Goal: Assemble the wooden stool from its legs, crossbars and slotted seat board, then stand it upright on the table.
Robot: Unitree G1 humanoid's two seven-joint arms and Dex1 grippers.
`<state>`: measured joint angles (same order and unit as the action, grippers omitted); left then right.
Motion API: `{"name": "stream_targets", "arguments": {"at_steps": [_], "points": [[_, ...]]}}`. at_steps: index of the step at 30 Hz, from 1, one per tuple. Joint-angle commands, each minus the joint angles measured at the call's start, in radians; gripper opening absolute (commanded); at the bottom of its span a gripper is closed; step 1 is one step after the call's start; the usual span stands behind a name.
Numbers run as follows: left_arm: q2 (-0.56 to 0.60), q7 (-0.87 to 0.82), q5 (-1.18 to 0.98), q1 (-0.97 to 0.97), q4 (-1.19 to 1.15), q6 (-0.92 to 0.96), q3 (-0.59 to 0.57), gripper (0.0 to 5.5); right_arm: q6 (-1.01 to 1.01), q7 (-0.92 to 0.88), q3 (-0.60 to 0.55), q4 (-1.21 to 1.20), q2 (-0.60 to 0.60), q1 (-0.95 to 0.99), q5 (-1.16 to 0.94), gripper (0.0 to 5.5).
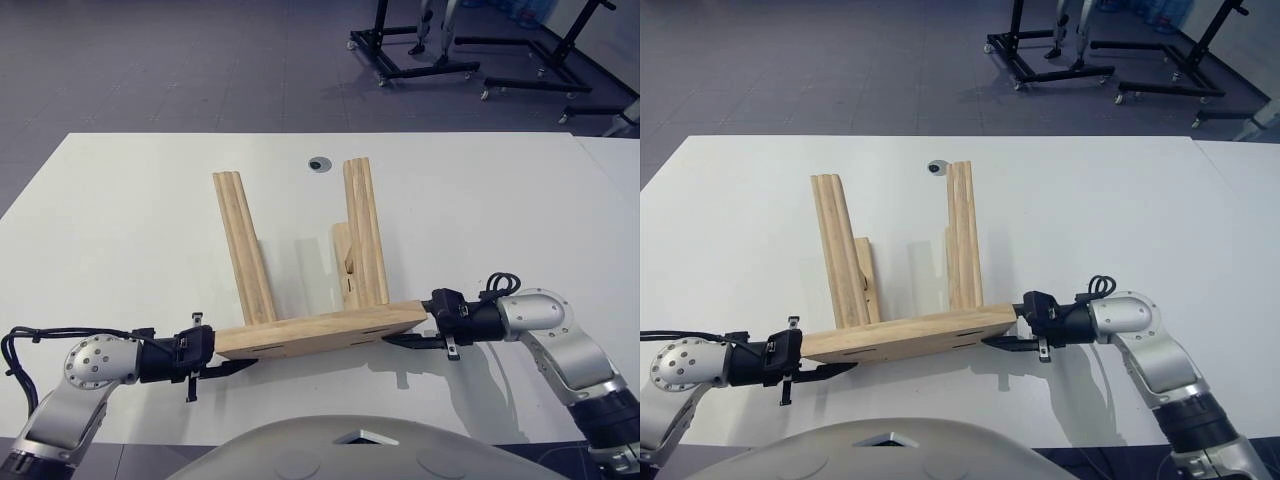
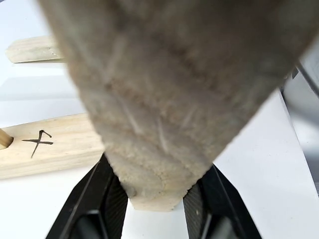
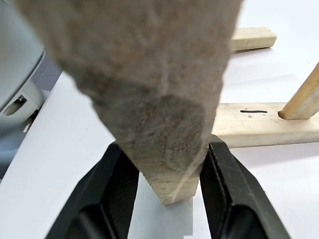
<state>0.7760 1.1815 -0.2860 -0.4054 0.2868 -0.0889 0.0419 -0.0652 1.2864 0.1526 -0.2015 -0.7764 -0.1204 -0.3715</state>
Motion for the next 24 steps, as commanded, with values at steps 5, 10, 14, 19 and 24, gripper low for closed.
{"name": "stream_targets", "arguments": {"at_steps": [5,10,14,19,24], "points": [[0.021,0.026,-0.408,0.019,0.106,0.35,-0.135,1.34,-0.274,-0.022,-0.07,-0.236,-0.024,-0.02,-0.272,1.63],[0.077,0.024,-0.688,0.051,0.211,0.574,-0.254,1.35,-0.532,-0.029,-0.169,-0.386,-0.117,0.047,-0.573,1.63],[0.168,-0.112,-1.059,0.118,0.331,0.758,-0.311,1.35,-0.757,-0.11,-0.252,-0.428,-0.224,0.142,-0.91,1.62],[0.385,-0.311,-1.569,0.131,0.338,0.836,-0.379,1.33,-1.031,-0.198,-0.241,-0.251,-0.548,0.297,-1.507,1.48],[0.363,-0.426,-1.686,0.136,0.36,0.804,-0.4,1.3,-1.32,-0.084,-0.084,-0.012,-0.695,0.488,-1.601,1.32]]}}
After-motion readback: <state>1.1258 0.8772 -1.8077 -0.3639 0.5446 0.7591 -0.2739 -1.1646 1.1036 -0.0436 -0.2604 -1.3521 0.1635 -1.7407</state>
